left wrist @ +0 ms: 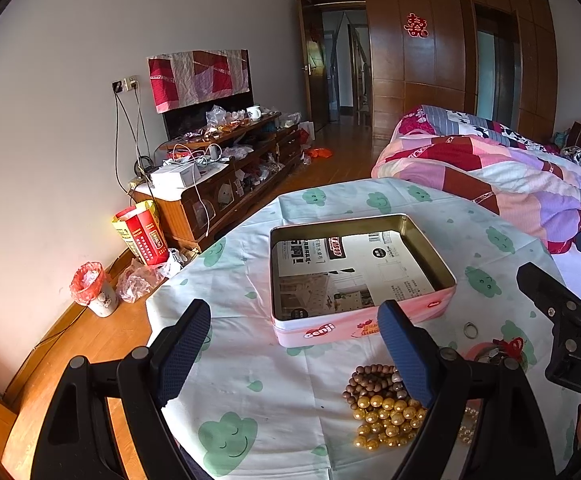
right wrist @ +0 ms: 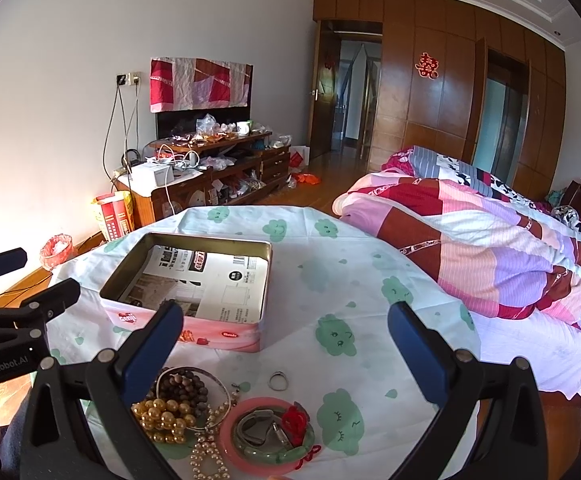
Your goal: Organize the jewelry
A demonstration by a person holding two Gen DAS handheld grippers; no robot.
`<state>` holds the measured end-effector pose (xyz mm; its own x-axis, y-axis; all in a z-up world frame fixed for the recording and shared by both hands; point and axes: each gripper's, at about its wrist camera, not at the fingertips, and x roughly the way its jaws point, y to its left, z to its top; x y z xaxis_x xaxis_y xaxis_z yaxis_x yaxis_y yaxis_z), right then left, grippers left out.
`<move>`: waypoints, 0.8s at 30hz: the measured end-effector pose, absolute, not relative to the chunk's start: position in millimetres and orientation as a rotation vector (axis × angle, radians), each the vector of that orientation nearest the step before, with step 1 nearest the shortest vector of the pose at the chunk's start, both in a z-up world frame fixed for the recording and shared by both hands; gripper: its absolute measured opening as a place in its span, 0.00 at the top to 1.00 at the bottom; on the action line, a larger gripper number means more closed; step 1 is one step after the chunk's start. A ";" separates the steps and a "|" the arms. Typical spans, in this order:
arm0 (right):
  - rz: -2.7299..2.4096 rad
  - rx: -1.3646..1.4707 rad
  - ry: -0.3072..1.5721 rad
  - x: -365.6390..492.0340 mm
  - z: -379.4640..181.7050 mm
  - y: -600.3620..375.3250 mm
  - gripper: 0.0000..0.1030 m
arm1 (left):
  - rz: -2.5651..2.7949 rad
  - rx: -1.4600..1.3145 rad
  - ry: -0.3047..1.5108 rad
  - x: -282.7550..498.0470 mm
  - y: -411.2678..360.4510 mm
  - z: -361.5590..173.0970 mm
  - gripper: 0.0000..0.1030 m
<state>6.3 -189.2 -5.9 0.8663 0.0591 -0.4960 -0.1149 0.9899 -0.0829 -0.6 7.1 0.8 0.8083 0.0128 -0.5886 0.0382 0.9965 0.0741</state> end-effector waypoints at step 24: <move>0.091 -0.107 0.521 8.2 -13.5 -191.3 0.00 | -0.011 0.086 0.633 2.2 9.4 -3.4 0.17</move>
